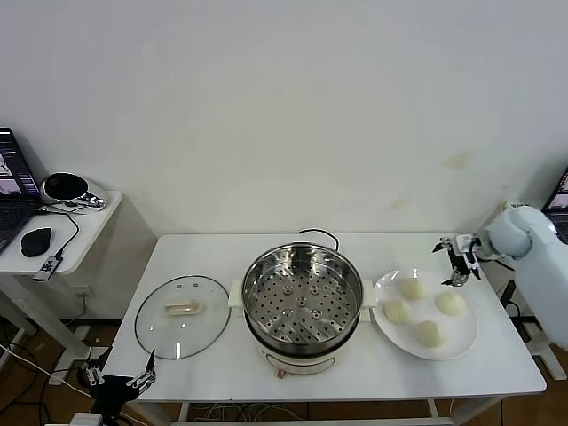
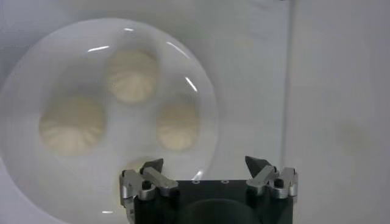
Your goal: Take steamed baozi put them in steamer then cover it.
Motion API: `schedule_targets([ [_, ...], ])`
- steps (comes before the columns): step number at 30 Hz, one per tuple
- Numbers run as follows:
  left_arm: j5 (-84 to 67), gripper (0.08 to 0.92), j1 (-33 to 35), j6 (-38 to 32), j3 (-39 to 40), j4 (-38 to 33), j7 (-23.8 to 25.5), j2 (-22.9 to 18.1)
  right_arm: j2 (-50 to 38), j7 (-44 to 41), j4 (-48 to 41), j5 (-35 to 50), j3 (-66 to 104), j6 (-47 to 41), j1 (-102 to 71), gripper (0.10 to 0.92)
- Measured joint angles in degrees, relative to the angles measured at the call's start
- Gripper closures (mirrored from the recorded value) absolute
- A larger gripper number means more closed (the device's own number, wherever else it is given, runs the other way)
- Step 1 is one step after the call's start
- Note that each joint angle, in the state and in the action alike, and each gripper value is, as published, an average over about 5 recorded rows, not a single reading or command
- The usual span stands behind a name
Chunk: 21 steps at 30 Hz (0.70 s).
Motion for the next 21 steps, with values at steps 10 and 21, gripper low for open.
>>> schedule_targets([
  [10,0.25,0.177,0.43,-0.07,-0.13,-0.01,-0.15,-0.52,4.26,1.63,-5.62,-1.56,-1.87,1.68,0.84,0.203],
  [21,-0.02,0.177,0.33,-0.23,-0.52,0.72,-0.26,-0.49,7.22,2.98,-10.01,-4.59,-1.61,2.59,0.89,0.203],
])
